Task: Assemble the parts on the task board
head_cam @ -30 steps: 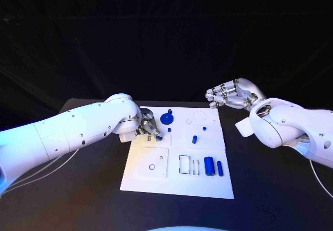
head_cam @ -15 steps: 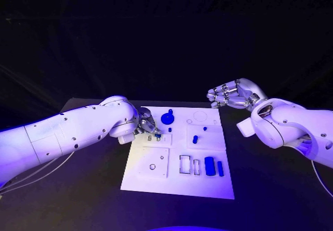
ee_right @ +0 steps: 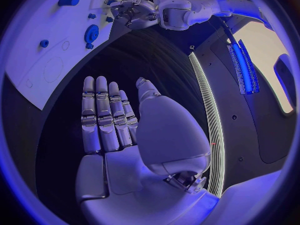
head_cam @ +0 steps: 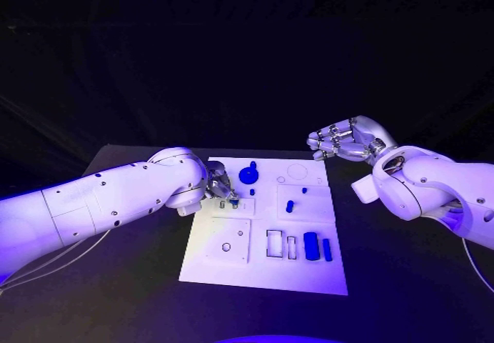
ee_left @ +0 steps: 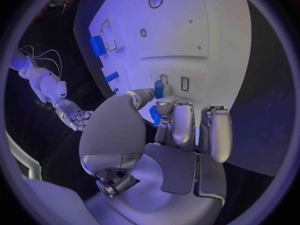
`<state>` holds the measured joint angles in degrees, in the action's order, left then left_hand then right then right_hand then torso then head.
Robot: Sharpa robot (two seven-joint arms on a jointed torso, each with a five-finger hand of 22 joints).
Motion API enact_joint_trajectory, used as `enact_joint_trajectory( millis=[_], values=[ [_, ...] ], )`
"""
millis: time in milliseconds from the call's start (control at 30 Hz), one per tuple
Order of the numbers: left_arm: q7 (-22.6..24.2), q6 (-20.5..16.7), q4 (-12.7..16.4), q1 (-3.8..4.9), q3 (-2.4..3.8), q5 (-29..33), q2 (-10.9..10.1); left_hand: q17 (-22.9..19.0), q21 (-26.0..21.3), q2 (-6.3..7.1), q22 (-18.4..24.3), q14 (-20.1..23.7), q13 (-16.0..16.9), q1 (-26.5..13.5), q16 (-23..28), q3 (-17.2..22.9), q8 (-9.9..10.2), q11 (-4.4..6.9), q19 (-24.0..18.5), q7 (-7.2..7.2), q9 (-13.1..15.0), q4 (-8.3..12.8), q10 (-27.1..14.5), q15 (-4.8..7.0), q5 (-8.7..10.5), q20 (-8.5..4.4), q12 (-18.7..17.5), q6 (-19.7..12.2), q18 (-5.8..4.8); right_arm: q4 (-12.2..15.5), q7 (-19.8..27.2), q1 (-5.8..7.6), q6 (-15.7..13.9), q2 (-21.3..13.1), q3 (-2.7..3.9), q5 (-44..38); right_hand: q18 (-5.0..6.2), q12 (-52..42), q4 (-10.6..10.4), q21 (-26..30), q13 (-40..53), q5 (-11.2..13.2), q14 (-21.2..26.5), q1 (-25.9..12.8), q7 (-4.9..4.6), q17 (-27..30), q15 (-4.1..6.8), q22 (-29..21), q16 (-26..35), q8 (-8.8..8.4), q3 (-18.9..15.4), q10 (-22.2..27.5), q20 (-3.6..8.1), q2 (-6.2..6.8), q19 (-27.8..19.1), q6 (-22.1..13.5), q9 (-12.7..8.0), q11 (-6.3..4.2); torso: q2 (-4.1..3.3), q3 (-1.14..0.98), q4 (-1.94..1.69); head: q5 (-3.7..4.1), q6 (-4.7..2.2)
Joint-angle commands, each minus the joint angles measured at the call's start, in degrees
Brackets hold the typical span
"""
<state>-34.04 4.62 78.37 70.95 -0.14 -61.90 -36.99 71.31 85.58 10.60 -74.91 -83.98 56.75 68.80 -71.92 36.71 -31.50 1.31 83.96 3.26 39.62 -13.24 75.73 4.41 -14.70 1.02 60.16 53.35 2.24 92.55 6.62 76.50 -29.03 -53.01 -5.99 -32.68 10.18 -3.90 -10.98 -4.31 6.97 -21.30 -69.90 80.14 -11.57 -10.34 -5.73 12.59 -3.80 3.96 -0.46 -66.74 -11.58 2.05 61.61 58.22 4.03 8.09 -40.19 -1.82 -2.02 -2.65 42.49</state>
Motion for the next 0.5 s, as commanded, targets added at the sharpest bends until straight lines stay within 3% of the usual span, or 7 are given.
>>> enact_joint_trajectory(
  millis=[33, 500],
  values=[
    [0.77, -0.06, -0.09, -0.06, -0.04, -2.75, 0.26, 0.08, 0.35, 0.0, -6.64, -1.41, 0.06, -0.5, 0.21, 12.75, -0.28, -0.03, 1.88, 0.01, 0.1, 12.53, 0.39, 0.36, -0.44, -0.14, 0.19, 0.38, -0.34, 0.12, 0.1, -0.04, 0.41, 0.05, 0.02, -0.04, 0.41, -0.06, 0.23, 0.19, -0.05, -0.2, 0.38, -0.46, -0.13, 0.06, 0.16, -0.05, 0.09, -0.04, 0.2, 0.29, -0.44, -0.28, 0.13, -0.41, 0.05, 0.02, -0.01, 0.0, -0.02, 0.13, -0.02],
    [0.51, 2.16, -1.16, -0.37, -0.31, -3.36, 1.01, 0.11, 0.5, 0.19, -6.96, -1.43, 0.53, -0.8, 0.23, 12.93, -0.39, 0.06, 2.03, -0.1, 0.31, 12.78, 0.76, 0.45, -1.39, -0.22, 0.64, 0.65, -0.4, 0.12, -0.15, -0.06, 0.75, 0.16, 0.02, -0.04, 0.43, -0.11, 0.17, 0.14, -0.07, -0.47, 0.28, -0.5, -0.09, 0.1, 0.2, -0.15, 0.05, 0.0, 0.31, 0.2, -0.42, -0.42, 0.2, -0.34, 0.07, -0.02, -0.03, 0.02, 0.03, -0.36, 0.07]
  ],
)
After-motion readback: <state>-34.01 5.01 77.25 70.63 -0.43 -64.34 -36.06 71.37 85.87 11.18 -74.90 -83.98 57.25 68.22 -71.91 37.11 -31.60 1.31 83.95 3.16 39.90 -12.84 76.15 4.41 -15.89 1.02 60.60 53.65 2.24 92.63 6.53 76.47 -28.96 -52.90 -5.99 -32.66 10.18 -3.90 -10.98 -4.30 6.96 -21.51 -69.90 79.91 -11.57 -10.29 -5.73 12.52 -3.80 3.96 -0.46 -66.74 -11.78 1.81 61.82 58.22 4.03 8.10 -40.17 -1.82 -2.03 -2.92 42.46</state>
